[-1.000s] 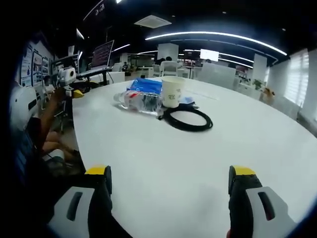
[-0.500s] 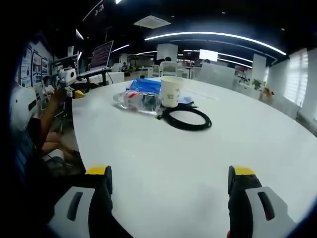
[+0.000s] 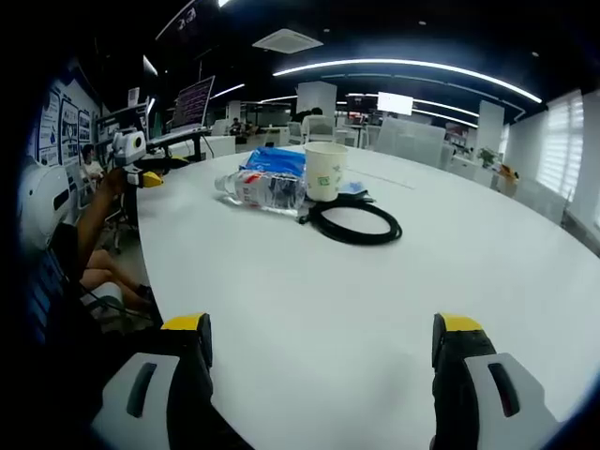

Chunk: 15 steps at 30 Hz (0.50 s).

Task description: Arrange the tabletop items into an orderly group along one side of the table until the central work area is clear of visible clutter.

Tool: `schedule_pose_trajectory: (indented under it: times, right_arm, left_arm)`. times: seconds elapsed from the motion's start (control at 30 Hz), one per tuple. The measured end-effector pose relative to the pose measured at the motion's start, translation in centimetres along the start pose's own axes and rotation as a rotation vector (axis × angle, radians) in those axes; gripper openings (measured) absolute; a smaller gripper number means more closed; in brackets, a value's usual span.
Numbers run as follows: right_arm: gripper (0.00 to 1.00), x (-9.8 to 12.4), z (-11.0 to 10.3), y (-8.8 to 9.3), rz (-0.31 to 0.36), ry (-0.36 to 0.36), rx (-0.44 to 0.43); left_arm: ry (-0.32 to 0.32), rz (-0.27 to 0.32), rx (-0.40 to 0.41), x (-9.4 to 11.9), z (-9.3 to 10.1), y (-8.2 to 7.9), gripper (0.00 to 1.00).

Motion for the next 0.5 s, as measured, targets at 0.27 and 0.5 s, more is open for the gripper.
schedule_pose_trajectory:
  times: [0.27, 0.5]
  right_arm:
    - [0.94, 0.0, -0.18, -0.02, 0.001, -0.003, 0.0]
    - [0.94, 0.03, -0.04, 0.07, 0.0, -0.002, -0.001]
  left_arm:
    - [0.005, 0.0, 0.002, -0.31, 0.03, -0.03, 0.68]
    - [0.015, 0.001, -0.001, -0.67, 0.11, -0.17, 0.66]
Point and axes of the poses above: the point that each gripper's makers call its tool centre point, and the gripper's own axes: x roughly backward along the fingers, z roughly to its right, y roughly out of its underside, the point moved 7 cm from there along x, roughly backward along the fingers, and after that the axes turned 11 degrees about x, right-handed, at the moved point
